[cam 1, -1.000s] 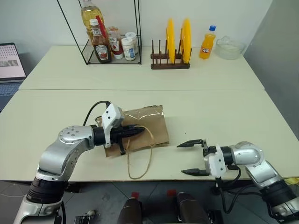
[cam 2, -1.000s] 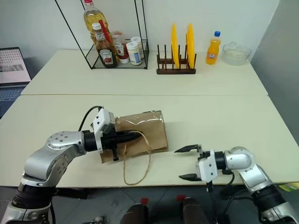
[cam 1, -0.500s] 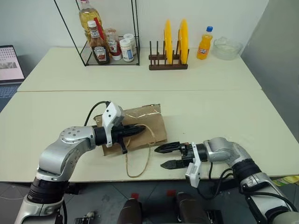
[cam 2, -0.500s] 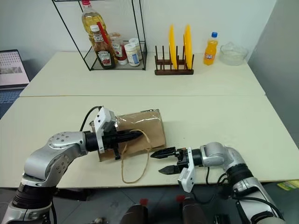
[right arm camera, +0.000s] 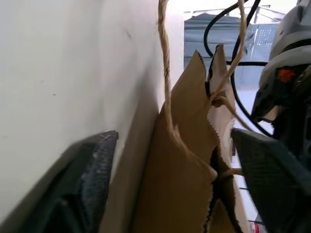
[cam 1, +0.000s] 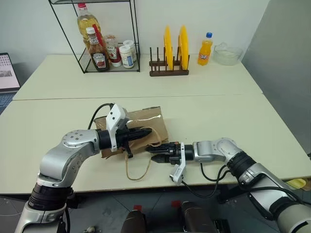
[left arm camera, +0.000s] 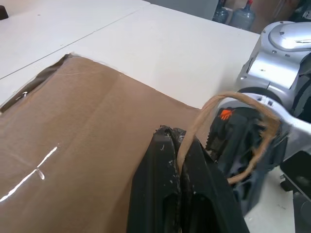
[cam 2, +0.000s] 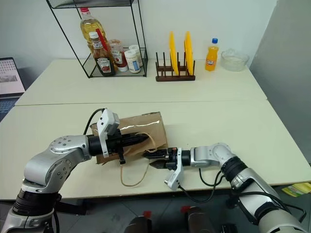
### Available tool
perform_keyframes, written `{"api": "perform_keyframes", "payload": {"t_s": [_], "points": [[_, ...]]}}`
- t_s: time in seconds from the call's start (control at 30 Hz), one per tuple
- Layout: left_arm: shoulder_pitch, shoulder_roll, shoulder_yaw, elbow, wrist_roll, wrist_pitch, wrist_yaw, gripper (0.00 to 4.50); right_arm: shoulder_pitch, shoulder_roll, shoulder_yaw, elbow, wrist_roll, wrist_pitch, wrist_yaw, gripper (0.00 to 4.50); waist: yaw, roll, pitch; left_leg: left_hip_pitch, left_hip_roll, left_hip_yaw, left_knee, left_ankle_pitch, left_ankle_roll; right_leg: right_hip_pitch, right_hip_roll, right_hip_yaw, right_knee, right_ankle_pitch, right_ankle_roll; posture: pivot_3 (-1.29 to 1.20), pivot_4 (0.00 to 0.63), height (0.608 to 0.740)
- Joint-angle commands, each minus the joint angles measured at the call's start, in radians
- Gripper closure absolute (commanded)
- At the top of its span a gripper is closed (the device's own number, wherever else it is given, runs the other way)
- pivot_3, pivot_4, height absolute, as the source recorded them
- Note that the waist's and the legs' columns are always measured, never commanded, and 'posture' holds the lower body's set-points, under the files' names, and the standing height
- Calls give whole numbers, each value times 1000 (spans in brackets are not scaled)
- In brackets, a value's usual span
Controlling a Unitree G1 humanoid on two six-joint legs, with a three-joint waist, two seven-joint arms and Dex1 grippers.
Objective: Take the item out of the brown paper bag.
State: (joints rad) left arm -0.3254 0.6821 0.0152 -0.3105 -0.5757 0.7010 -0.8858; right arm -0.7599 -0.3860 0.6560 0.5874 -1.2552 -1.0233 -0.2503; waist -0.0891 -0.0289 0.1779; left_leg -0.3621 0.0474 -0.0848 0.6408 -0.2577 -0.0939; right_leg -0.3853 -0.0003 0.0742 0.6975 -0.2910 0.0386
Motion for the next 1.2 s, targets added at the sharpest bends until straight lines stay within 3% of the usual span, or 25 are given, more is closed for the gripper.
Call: {"api": "perform_keyframes", "payload": {"t_s": [0.03, 0.23, 0.27, 0.43, 0.63, 0.8, 1.2], "points": [[-14, 12, 24, -36, -17, 0, -3, 4500, -10, -12, 58, 38, -23, 49, -26, 2087, 1, -2, -1, 0, 0, 0, 0, 0, 0, 0, 0, 0, 0, 0, 0, 0, 150, 740], [-18, 11, 22, -32, -15, -1, -5, 4500, -19, -31, 87, 42, 16, 47, -50, 4276, 0, -3, -2, 0, 0, 0, -1, 0, 0, 0, 0, 0, 0, 0, 0, 0, 150, 740], [-18, 11, 22, -32, -15, -1, -5, 4500, -17, -35, 89, 41, 26, 42, -45, 4454, 0, -4, -2, 0, 0, -1, -1, 0, 0, 0, 0, 0, 0, 0, 0, 0, 150, 740], [-34, 2, 17, -23, -4, -10, 5, 4500, 5, -62, 103, 71, 118, -19, 23, 4454, 4, -4, -2, -1, 0, -1, -1, 0, 0, 0, -1, -1, -1, 0, 0, 0, 150, 740], [-122, -22, 42, 22, -8, -5, 43, 4500, 38, -51, 105, 182, 442, -80, 366, 4454, 12, -4, -3, -1, -1, -2, -2, 0, 0, 4, -2, -3, -7, 0, 0, 0, 150, 740], [-193, -40, 53, 52, -11, -5, 70, 4500, 55, -48, 106, 187, 595, -87, 550, 4454, 16, -4, -3, -1, -1, -3, -7, -1, 1, 8, -3, -5, -17, 1, 1, 0, 150, 740], [-376, -86, 158, 158, -61, 17, 173, 4500, 94, -56, 82, 157, 679, -66, 703, 4454, 33, -4, -2, -1, -2, -4, -11, -1, 1, 7, -3, -5, -18, 0, 1, 0, 150, 740]]}}
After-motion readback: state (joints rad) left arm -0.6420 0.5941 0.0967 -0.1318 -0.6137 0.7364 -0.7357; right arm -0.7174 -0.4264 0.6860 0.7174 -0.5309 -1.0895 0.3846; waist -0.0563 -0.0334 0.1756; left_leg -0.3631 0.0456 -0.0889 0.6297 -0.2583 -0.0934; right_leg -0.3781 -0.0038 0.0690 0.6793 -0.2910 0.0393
